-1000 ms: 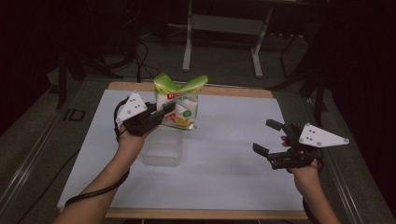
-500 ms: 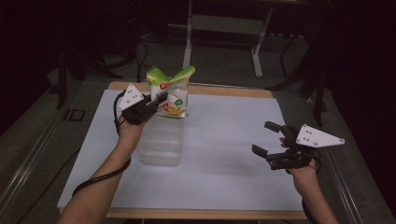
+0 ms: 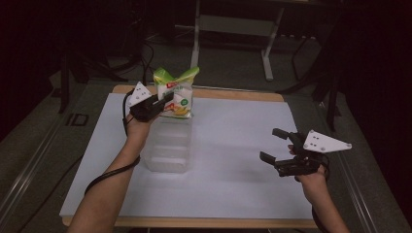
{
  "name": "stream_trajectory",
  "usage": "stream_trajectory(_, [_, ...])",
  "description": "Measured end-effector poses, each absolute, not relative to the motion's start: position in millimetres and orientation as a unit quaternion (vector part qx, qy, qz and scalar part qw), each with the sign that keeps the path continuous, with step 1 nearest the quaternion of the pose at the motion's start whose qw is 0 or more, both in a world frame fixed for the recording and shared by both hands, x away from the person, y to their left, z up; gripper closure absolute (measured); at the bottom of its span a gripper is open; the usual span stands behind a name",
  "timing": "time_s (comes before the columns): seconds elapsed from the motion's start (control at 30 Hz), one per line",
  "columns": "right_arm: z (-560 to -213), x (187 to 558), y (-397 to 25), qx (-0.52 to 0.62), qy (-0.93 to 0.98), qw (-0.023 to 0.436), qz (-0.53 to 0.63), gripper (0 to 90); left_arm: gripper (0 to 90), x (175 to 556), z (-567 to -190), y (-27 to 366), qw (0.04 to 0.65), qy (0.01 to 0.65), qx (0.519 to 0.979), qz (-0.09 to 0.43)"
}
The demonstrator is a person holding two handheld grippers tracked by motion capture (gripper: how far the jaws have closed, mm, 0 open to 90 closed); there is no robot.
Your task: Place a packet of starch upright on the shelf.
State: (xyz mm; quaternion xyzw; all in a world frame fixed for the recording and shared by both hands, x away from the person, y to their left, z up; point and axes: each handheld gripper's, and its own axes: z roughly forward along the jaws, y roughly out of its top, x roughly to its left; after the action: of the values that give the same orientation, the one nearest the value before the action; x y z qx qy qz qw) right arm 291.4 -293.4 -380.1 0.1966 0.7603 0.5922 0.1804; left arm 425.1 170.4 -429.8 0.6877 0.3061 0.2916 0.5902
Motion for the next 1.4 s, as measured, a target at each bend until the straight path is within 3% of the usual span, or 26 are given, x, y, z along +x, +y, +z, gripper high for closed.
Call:
stream_trajectory(0.6, [-387, 295, -290, 0.188, 0.766, 0.158, 0.594, 13.7, 81.7, 440, -448, 161, 0.554, 0.298, 0.725, 0.280])
stream_trajectory(0.73, [-388, 296, -288, 0.190, 0.769, 0.161, 0.588, 13.8, 81.8, 445, -448, 163, 0.574, 0.293, 0.719, 0.261])
stream_trajectory(1.17, [-390, 295, -287, 0.186, 0.778, 0.164, 0.577, 13.8, 81.7, 455, -444, 151, 0.496, 0.343, 0.754, 0.261])
stream_trajectory(1.4, [-389, 294, -287, 0.183, 0.778, 0.165, 0.578, 13.8, 81.6, 455, -445, 149, 0.472, 0.319, 0.779, 0.262])
